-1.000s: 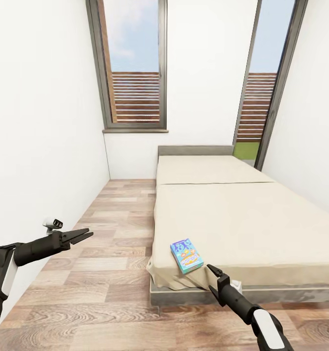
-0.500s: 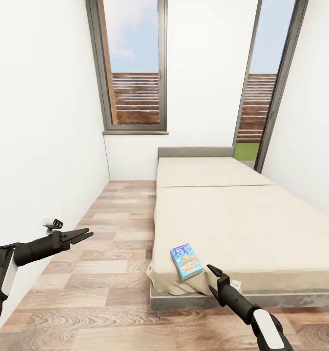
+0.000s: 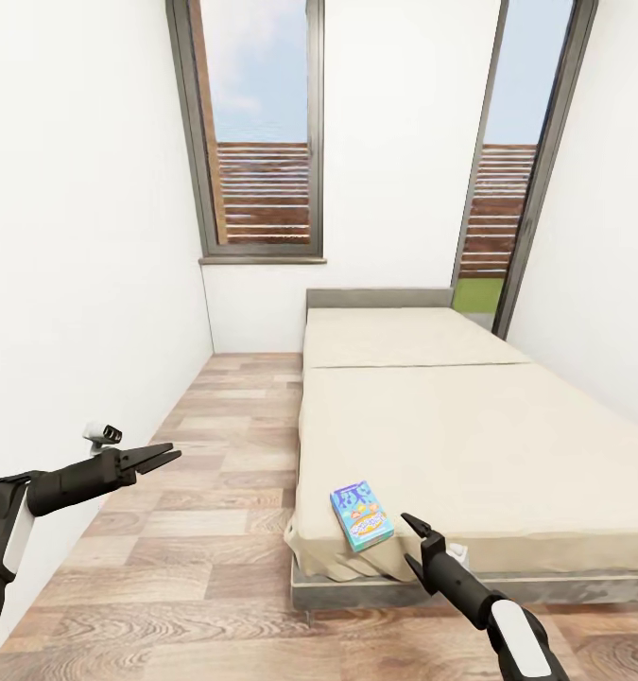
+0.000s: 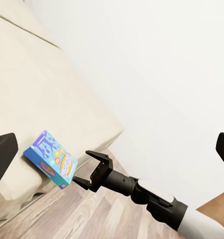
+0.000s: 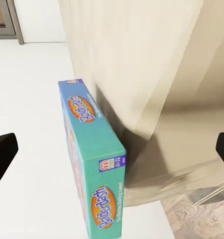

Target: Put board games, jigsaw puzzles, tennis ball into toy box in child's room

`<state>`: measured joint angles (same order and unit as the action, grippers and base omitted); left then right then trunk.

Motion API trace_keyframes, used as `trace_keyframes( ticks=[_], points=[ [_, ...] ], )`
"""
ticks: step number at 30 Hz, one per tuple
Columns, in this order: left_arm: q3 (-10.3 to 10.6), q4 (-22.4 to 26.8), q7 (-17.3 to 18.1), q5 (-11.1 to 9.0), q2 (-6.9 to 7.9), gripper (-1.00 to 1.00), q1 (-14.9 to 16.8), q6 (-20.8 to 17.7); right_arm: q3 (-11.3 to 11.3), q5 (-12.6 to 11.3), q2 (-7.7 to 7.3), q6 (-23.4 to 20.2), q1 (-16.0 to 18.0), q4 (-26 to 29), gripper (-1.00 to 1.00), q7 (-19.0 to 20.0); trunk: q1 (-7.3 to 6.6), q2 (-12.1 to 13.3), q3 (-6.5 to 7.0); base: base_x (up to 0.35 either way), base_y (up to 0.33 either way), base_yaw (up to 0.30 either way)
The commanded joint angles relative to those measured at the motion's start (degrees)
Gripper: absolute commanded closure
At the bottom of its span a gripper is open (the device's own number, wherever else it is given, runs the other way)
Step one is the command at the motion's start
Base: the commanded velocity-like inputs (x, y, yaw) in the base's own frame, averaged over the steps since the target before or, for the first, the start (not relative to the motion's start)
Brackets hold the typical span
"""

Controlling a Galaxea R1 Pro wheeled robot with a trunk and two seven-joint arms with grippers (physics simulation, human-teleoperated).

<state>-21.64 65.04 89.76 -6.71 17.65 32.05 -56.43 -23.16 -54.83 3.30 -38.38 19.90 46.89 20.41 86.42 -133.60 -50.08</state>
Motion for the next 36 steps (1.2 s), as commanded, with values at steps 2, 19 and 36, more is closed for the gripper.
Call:
trace_keyframes(
  ticks=[2,19,36],
  points=[
    [0.01,0.00,0.24,0.05,0.01,-1.00,0.03,-0.61,-0.28,-0.02,0.06,-0.47,0.05,0.03,-1.00,0.07,-0.46,0.79,0.30,0.000,0.000,0.000],
    [-0.05,0.00,0.24,0.03,0.01,-1.00,0.03,-0.45,0.04,0.02,0.23,-0.38,0.05,-0.04,-1.00,-0.07,-0.46,0.79,0.30,0.000,0.000,0.000],
    [0.00,0.00,0.24,0.10,0.01,-1.00,0.03,-0.47,0.11,0.07,0.38,-0.47,0.05,-0.17,-1.00,-0.18,-0.46,0.79,0.30,-0.043,0.019,0.000]
  ],
)
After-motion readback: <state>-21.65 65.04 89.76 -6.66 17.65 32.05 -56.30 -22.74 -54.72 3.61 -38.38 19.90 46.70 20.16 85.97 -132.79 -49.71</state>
